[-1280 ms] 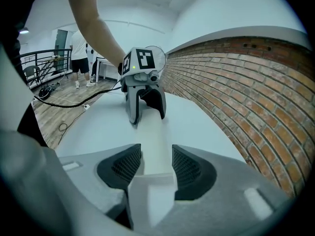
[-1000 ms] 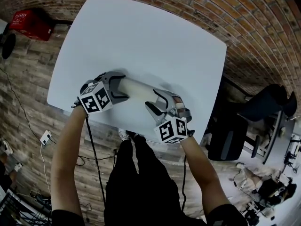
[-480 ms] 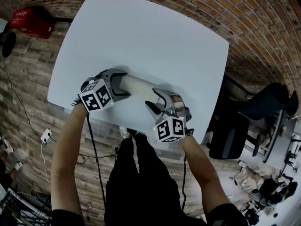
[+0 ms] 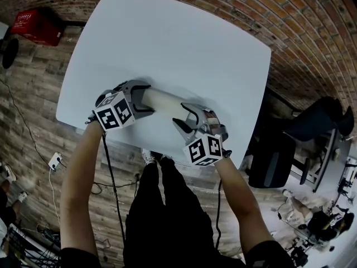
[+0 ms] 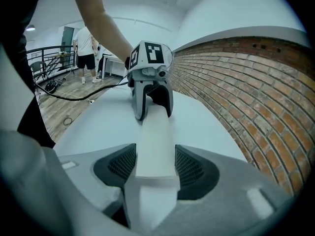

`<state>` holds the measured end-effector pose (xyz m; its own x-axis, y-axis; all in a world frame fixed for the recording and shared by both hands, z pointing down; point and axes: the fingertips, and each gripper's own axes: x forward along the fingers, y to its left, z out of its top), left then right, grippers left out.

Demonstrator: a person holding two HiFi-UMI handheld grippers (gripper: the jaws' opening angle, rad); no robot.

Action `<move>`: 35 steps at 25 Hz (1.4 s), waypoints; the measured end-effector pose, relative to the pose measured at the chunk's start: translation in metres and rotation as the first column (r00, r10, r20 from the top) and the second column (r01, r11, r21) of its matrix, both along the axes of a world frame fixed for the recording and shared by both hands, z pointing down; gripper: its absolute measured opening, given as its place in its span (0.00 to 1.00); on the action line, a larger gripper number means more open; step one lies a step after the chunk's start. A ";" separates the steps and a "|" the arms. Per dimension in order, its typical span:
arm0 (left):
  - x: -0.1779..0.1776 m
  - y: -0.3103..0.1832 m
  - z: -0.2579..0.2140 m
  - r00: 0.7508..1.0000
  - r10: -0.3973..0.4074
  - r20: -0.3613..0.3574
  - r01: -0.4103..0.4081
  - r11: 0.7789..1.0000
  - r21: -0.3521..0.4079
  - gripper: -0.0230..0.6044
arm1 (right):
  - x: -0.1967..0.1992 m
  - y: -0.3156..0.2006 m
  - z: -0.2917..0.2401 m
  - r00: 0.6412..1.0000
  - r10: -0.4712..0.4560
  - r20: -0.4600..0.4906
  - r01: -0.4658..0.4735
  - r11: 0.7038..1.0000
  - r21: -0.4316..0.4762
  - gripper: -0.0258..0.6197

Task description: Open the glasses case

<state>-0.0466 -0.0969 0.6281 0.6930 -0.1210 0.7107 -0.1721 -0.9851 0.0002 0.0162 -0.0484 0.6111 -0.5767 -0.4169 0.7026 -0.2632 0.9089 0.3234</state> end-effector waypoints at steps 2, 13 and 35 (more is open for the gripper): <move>0.000 0.000 0.000 1.000 -0.001 -0.001 0.001 1.000 0.000 0.59 | 0.000 -0.001 -0.001 1.000 0.005 0.015 -0.004 1.000 -0.015 0.42; 0.001 0.000 0.001 1.000 -0.003 0.000 0.003 1.000 0.000 0.59 | 0.001 -0.004 -0.006 0.997 0.024 0.077 -0.018 0.996 -0.087 0.42; 0.000 0.000 0.002 1.000 -0.003 -0.003 0.003 1.000 0.001 0.59 | 0.002 -0.011 -0.015 0.981 0.080 0.177 -0.045 0.980 -0.193 0.42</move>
